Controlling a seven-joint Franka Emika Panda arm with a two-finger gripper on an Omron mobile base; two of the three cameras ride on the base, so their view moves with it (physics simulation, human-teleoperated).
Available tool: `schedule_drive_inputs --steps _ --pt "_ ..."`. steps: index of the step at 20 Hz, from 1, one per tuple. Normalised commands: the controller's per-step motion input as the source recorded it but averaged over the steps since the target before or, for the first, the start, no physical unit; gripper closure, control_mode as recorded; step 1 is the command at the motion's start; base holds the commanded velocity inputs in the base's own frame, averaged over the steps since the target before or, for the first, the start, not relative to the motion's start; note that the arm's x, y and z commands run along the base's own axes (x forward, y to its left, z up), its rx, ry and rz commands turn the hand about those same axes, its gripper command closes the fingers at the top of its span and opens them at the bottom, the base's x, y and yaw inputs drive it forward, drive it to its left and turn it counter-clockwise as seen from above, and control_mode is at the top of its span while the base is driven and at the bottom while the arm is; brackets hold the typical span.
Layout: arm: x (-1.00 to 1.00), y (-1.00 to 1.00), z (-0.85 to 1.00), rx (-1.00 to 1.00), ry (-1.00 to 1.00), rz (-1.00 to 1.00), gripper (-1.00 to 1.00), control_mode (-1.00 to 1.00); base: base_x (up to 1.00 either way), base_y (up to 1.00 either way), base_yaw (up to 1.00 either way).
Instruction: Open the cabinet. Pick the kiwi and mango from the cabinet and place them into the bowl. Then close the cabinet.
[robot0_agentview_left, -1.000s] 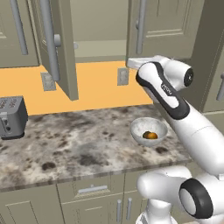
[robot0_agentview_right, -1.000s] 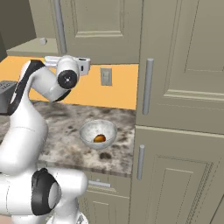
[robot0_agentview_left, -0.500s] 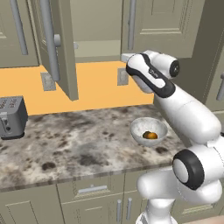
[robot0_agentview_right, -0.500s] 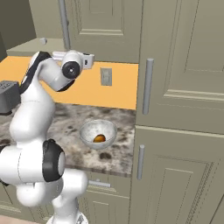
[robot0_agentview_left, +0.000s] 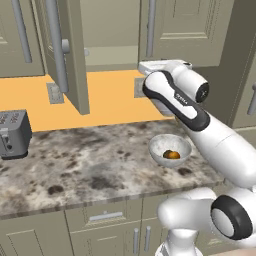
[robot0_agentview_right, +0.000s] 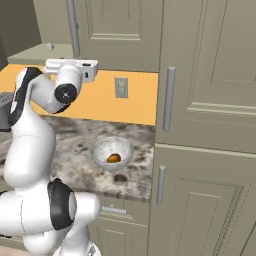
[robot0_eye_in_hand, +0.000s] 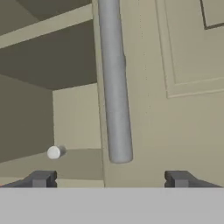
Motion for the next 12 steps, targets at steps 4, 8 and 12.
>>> schedule_drive_inputs --steps 4,8,12 --pt "-1.00 0.03 0.70 0.00 -0.02 -0.05 -1.00 -1.00 0.00 0.00 0.00" --pt "-1.00 0.09 0.49 -0.09 0.15 -0.07 -1.00 -1.00 0.00 0.00 0.00" --pt "-1.00 0.21 0.51 -0.17 0.40 -0.06 -1.00 -1.00 0.00 0.00 0.00"
